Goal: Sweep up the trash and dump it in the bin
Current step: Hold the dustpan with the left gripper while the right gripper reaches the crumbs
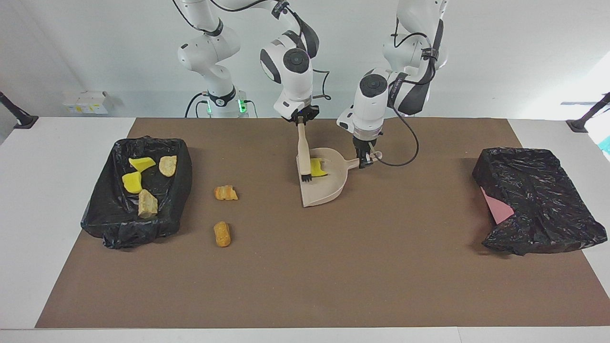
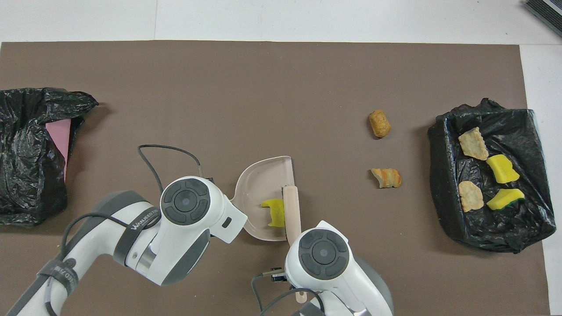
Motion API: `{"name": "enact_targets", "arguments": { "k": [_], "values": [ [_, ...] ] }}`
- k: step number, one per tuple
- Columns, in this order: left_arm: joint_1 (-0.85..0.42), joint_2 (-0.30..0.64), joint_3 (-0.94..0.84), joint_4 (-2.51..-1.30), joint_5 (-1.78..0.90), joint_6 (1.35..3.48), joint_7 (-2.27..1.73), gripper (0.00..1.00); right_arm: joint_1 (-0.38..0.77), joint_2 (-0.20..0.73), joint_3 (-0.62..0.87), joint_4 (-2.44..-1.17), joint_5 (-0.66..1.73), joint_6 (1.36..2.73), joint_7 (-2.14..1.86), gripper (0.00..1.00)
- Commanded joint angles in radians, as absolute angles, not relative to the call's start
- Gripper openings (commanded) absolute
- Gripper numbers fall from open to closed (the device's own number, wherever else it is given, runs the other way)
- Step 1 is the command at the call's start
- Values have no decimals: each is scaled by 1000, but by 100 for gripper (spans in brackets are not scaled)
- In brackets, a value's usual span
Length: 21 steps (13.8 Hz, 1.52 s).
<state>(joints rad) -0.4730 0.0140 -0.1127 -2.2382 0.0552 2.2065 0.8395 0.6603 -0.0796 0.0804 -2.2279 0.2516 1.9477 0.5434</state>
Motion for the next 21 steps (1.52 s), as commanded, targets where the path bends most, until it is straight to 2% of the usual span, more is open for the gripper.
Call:
{"name": "enact_targets", "arguments": {
  "k": [1,3,6,10,15,18,21],
  "values": [
    [-446,23,-109,-2246,54,2250,859,0,585,-90,78,-2188,258,1904,436,0],
    [-407,32,-109,-2240,8,2250,915,0,516,-66,78,-2154,217,1902,364,0],
    [-399,58,-109,-2191,-8,2232,931,0,465,-41,78,-2132,66,1893,338,0],
    [-410,92,-107,-2122,-8,2184,914,0,336,-9,77,-2120,-102,1881,316,0],
    [-422,89,-107,-2123,-6,2184,864,0,154,136,77,-1901,-192,1864,71,0],
    [-452,81,-106,-2134,-6,2184,812,0,74,172,77,-1859,-199,1878,-69,0],
    [-454,78,-107,-2135,-5,2181,778,0,42,228,77,-1819,-219,1884,-123,0]
  ]
}}
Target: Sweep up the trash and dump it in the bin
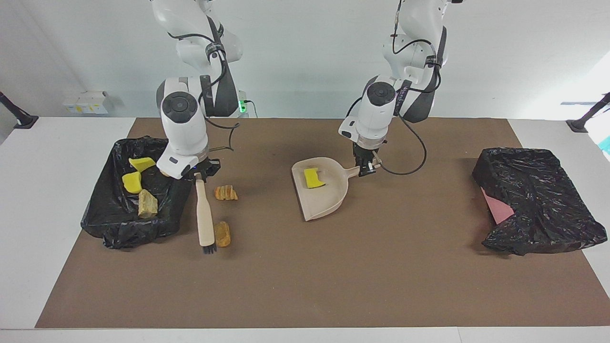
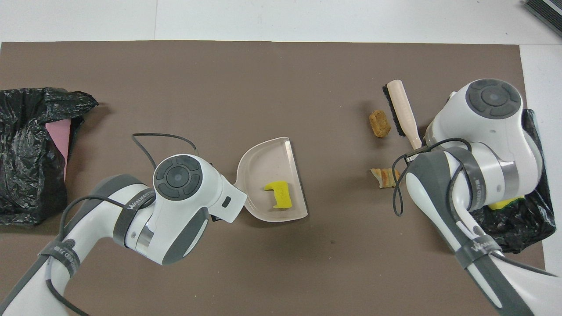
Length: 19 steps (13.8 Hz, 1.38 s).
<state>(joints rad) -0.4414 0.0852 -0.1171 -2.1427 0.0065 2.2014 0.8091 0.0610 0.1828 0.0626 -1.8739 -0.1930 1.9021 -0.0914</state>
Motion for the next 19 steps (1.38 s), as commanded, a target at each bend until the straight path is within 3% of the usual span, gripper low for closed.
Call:
{"name": "enact_targets", "arguments": {
  "k": [1,7,12,15,19],
  "values": [
    [-459,77,-107,-2137,-5,2181,747,0,29,253,77,-1797,-221,1884,-124,0],
    [-476,75,-106,-2117,18,2108,693,0,38,314,78,-1805,-174,1916,-129,0],
    [-492,71,-107,-2121,44,2075,660,0,110,307,86,-1853,-108,1908,-127,0],
    [-491,61,-107,-2144,44,2106,660,0,178,282,87,-1884,-49,1890,-123,0],
    [-492,80,-109,-2160,44,2164,657,0,316,186,86,-2023,6,1890,-81,0]
  ]
}}
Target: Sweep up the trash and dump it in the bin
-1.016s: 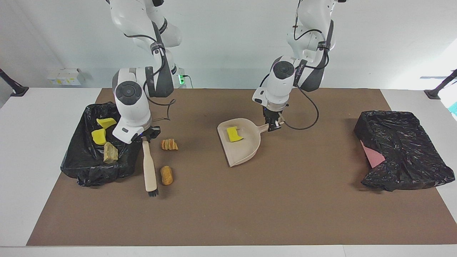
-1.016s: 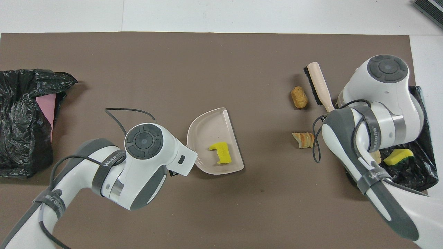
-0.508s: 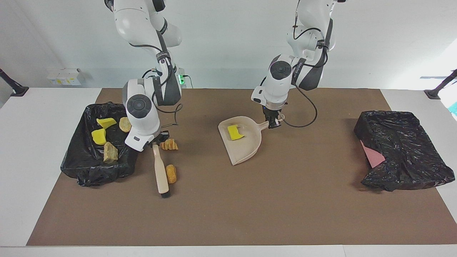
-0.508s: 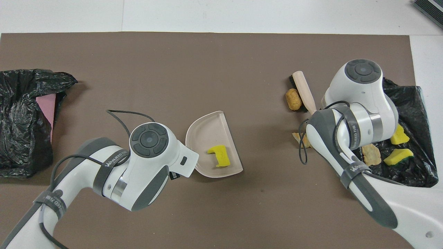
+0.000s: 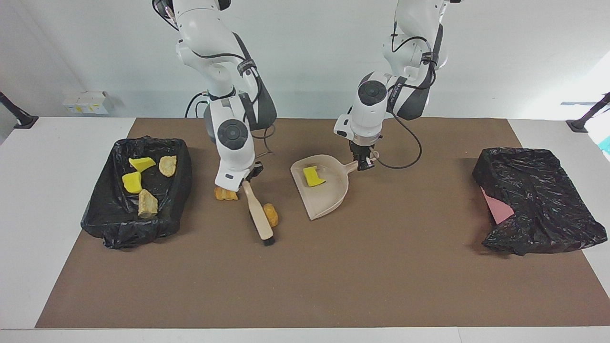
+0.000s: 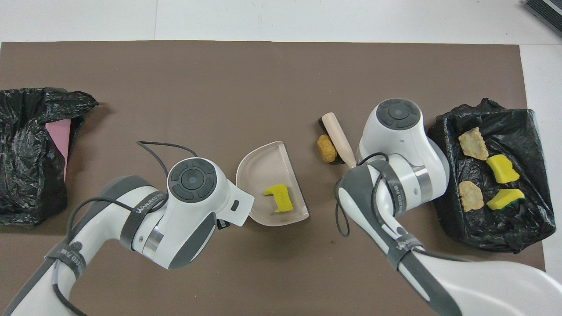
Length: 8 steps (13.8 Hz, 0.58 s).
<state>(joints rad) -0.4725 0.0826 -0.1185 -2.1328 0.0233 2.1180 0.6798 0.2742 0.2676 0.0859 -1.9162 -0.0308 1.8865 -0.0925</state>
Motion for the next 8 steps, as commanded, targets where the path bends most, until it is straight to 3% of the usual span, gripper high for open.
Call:
{"name": "enact_targets", "arguments": {
  "k": [1,8],
  "values": [
    [-492,80,-107,-2160,44,2166,657,0,349,173,87,-2039,15,1888,-62,0],
    [-483,83,-109,-2161,44,2207,653,0,492,146,87,-2036,100,1888,69,0]
  ]
}}
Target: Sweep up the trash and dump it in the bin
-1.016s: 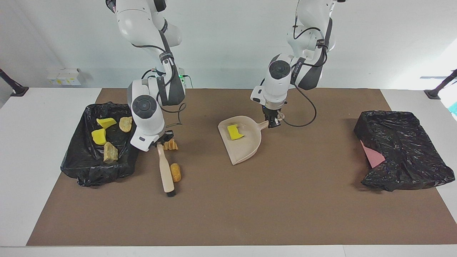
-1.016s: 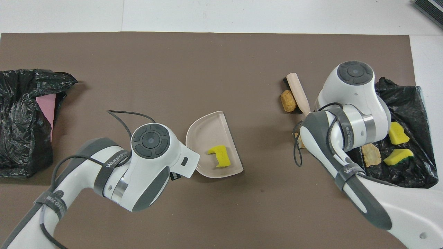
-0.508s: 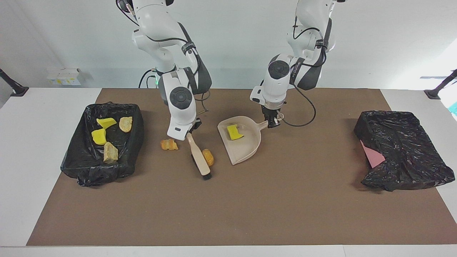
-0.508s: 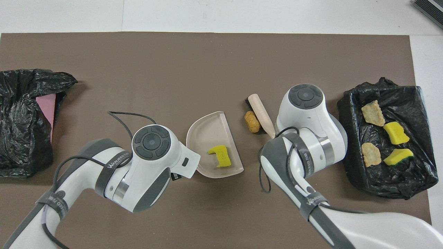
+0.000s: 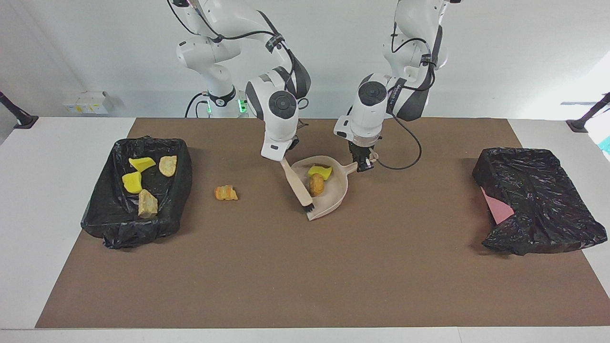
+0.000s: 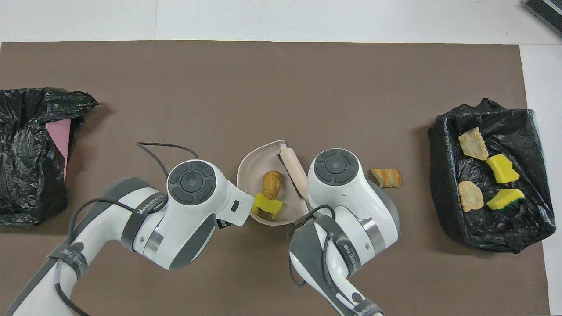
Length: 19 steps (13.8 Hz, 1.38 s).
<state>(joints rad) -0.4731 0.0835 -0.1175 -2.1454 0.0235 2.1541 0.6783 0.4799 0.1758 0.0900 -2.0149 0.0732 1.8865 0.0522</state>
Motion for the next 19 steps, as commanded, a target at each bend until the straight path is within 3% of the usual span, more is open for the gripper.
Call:
{"name": "enact_targets", "arguments": {
  "k": [1,8,10,19],
  "values": [
    [-482,84,-109,-2164,44,2223,663,0,497,144,87,-2036,106,1887,71,0],
    [-440,81,-103,-2154,43,2218,822,0,505,140,91,-2010,115,1850,92,0],
    [-442,81,-100,-2129,43,2163,856,0,496,100,83,-2008,117,1829,97,0],
    [-512,60,-98,-2143,49,2149,776,0,230,-51,80,-2049,52,1595,86,0]
  ]
}}
